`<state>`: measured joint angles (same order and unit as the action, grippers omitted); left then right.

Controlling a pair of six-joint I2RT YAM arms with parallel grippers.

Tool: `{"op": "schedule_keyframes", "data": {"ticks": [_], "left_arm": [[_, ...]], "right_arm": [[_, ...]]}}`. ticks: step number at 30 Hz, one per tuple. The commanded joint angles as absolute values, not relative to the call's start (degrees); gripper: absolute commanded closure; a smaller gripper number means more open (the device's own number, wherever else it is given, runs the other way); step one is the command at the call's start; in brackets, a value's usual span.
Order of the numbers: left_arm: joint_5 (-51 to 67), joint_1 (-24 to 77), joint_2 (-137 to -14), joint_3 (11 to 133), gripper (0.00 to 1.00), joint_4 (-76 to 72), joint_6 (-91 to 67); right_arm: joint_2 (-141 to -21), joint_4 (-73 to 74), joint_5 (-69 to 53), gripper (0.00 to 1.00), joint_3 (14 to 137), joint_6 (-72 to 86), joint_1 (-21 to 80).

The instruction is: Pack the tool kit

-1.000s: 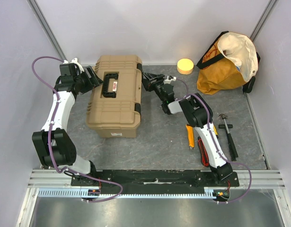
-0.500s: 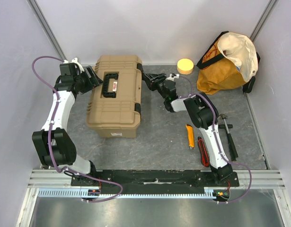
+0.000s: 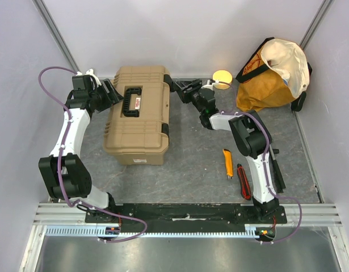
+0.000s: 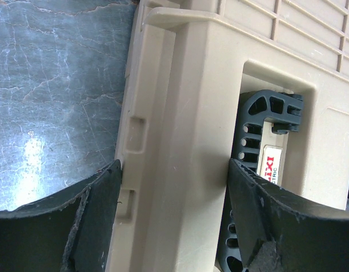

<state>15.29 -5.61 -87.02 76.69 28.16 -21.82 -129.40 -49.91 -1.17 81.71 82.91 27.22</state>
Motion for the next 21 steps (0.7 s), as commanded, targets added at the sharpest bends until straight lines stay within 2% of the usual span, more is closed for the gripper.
{"op": "schedule_keyframes", "data": {"ticks": [1,5,12,14,21], "left_arm": [[12.3,-4.75,-89.38,76.02,0.23,35.42,-20.48],[12.3,-4.75,-89.47,75.85,0.23,35.42,-20.57],[12.31,-4.66,-90.17,75.85,0.23,35.77,-20.57],[12.22,-4.75,-90.35,75.76,0.23,36.03,-20.3],[11.69,-4.66,-90.26,75.5,0.24,36.47,-20.04]], "right_arm": [[-124.28,-55.89,-1.67,0.33,80.33,80.51,28.04],[-123.66,-55.82,-2.63,0.16,80.68,76.39,28.21],[-124.01,-44.67,-6.41,0.02,86.82,66.46,28.91],[-124.71,-38.43,-6.68,0.02,90.25,64.26,29.26],[-124.9,-30.34,-3.0,0.02,91.58,64.51,29.62]]}}
